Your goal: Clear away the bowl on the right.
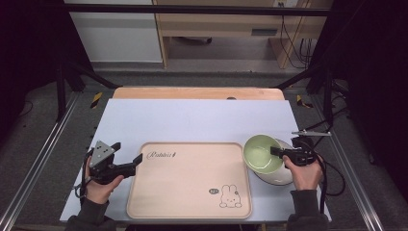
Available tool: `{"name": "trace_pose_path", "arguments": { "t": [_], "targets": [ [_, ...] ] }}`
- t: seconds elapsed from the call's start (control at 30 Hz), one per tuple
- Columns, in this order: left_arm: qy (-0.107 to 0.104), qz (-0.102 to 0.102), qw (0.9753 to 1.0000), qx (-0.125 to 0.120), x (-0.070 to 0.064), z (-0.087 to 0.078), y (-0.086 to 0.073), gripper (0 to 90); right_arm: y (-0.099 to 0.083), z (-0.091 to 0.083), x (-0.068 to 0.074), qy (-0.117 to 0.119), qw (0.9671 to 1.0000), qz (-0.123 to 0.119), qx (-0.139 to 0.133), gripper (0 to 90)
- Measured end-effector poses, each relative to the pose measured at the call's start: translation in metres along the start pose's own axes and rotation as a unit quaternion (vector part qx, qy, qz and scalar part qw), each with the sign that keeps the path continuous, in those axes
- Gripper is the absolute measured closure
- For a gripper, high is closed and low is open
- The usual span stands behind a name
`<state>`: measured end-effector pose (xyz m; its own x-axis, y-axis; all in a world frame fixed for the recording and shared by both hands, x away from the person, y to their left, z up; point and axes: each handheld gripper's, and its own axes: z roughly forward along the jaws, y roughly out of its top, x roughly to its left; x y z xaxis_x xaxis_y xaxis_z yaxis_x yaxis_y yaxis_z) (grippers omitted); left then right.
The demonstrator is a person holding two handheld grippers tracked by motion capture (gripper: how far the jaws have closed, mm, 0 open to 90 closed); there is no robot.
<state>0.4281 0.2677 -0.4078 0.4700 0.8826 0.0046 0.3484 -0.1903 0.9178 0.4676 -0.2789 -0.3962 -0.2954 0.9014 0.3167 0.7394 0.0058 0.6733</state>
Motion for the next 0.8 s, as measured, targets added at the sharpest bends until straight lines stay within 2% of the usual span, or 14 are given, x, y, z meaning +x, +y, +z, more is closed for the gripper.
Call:
{"name": "trace_pose_path", "arguments": {
  "t": [0.2, 0.8],
  "targets": [
    [0.000, 0.000, 1.0000, -0.001, 0.000, 0.000, 0.000, 10.6, 0.002, 0.001, 0.011, 0.014, 0.9998, -0.013, -0.001, 83.8],
    [-0.002, -0.001, 1.0000, 0.001, 0.000, 0.000, 0.000, 10.5, 0.004, 0.011, 0.041, 0.036, 0.9978, -0.053, 0.016, 83.8]
  ]
}}
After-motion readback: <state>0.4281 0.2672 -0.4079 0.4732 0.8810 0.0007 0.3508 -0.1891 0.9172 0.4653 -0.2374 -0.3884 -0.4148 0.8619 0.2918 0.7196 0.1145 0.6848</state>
